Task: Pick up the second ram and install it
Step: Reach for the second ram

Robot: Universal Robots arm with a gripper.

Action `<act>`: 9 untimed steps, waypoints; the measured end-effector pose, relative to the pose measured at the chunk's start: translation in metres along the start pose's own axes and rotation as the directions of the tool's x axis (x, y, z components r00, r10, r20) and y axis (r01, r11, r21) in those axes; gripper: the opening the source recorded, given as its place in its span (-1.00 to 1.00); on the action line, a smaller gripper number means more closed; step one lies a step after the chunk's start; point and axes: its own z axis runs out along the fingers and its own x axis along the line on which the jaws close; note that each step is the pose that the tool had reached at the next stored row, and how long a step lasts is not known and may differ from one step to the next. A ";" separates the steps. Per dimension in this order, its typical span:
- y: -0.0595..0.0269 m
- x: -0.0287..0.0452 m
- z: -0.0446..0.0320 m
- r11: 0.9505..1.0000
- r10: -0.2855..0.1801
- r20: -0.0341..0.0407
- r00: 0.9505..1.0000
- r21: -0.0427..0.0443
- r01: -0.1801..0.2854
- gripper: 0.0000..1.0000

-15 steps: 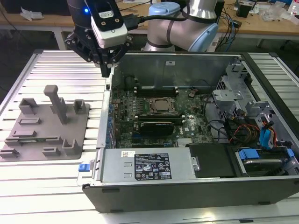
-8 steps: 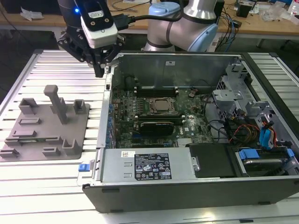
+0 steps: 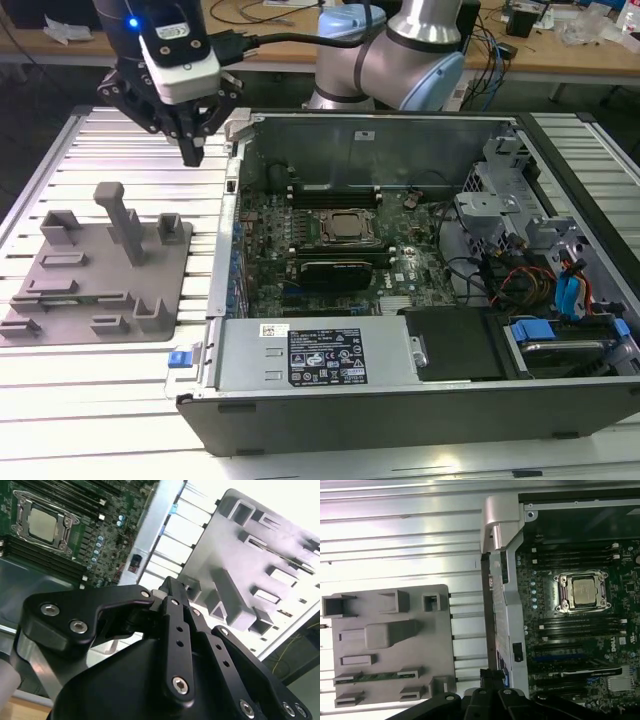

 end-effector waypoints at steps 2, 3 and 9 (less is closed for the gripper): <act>-0.0005 0.0060 0.0004 1.000 0.000 0.000 1.000 0.000 0.000 -0.84; -0.0008 0.0092 0.0007 1.000 0.000 0.000 1.000 0.000 0.000 -0.84; -0.0025 0.0326 0.0025 1.000 0.000 0.000 1.000 0.000 0.000 -0.84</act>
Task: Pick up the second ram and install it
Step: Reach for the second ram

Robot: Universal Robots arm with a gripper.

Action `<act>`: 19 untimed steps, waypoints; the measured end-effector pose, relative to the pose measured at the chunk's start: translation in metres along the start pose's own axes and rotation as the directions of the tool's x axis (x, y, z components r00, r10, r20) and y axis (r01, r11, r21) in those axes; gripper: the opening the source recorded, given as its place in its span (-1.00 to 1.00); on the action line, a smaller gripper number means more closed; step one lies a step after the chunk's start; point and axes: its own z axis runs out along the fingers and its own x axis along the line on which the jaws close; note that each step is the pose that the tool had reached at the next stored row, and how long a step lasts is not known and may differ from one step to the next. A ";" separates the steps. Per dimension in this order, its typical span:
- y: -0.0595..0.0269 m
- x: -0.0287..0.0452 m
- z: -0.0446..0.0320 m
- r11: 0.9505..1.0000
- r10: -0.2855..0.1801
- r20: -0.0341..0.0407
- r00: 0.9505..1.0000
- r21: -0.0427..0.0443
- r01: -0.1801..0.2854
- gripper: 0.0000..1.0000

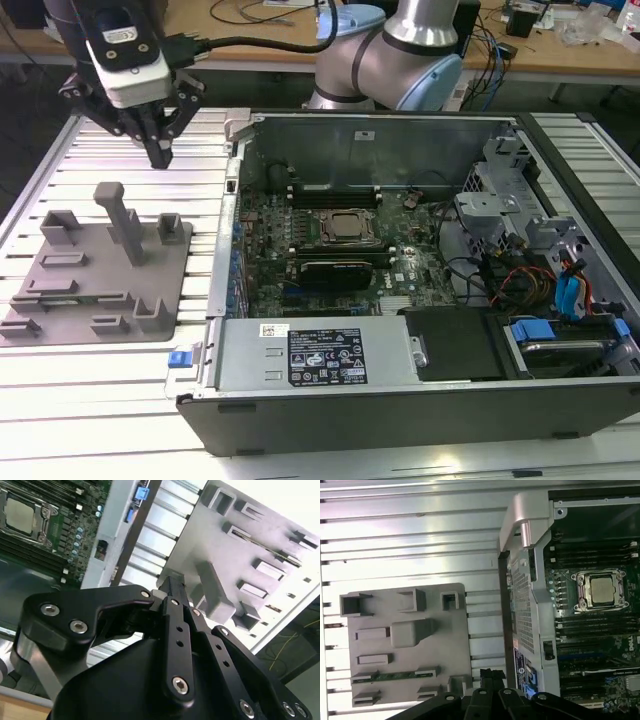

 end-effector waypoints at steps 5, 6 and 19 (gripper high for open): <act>-0.0018 0.0246 0.0030 1.000 0.000 0.000 1.000 0.000 0.000 -0.84; -0.0021 0.0286 0.0038 1.000 0.000 0.000 1.000 0.000 0.000 -0.84; -0.0063 0.0721 0.0153 1.000 0.000 0.000 1.000 0.000 0.000 -0.84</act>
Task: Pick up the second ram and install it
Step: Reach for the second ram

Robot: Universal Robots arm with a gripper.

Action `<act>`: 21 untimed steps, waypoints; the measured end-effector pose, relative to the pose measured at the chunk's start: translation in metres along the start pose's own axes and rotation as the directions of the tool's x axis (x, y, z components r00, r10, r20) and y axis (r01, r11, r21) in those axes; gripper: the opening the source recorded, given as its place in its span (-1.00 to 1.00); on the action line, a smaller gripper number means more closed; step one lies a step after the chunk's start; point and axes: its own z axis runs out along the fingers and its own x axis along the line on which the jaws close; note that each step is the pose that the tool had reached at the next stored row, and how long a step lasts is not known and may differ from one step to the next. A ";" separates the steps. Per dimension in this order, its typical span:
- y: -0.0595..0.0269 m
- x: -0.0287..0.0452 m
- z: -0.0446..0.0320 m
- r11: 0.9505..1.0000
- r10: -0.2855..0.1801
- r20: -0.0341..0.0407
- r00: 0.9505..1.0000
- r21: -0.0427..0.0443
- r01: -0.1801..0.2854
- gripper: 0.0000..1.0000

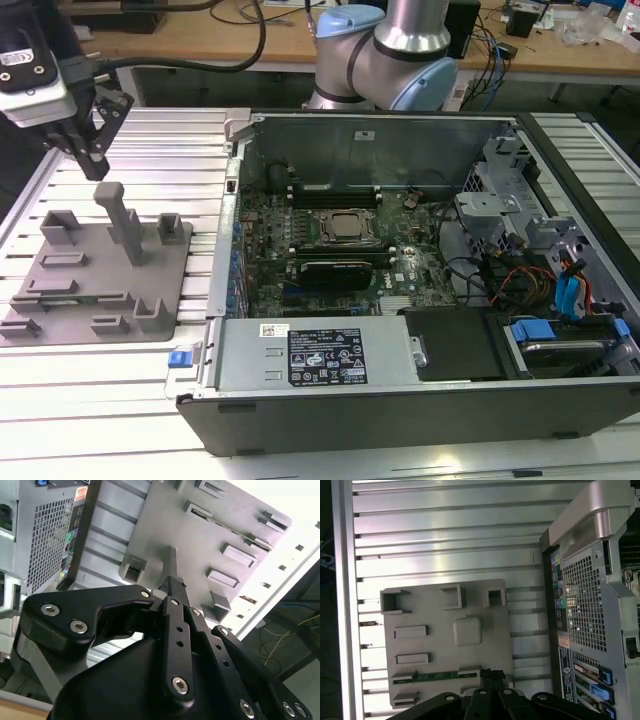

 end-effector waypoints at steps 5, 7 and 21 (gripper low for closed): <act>-0.0073 0.0073 0.0061 1.000 -0.007 0.000 1.000 0.000 0.007 -0.84; -0.0101 0.0097 0.0081 1.000 -0.011 -0.001 1.000 0.000 0.011 -0.84; -0.0250 0.0396 0.0258 0.999 -0.053 -0.002 0.999 -0.001 0.053 -0.84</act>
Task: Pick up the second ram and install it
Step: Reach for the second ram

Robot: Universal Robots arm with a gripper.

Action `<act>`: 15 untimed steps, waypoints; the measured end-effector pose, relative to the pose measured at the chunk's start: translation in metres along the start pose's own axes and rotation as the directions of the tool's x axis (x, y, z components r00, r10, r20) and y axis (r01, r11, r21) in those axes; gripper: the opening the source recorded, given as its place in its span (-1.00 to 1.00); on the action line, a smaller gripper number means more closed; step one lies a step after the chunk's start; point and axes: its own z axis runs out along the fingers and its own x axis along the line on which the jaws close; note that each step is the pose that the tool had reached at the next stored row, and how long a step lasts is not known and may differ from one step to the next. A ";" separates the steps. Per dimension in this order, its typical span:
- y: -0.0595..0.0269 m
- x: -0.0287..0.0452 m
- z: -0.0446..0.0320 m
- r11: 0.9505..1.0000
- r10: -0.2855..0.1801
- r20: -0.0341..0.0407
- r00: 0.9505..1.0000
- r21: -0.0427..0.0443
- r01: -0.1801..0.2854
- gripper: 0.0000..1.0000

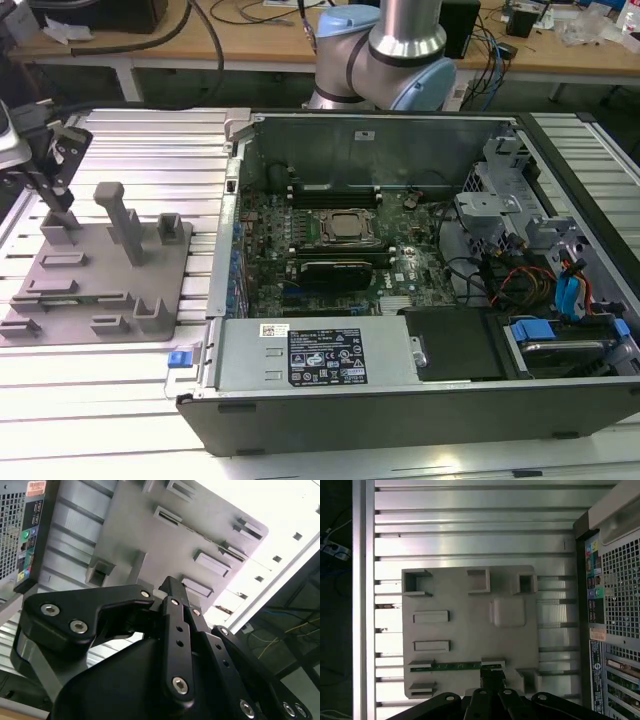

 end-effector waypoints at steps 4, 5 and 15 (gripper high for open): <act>-0.0030 0.0076 0.0062 1.000 -0.012 -0.001 1.000 0.000 0.012 -0.84; -0.0041 0.0097 0.0083 1.000 -0.015 -0.001 1.000 -0.001 0.015 -0.84; -0.0181 0.0187 0.0276 0.999 -0.040 -0.002 0.999 -0.002 0.040 -0.84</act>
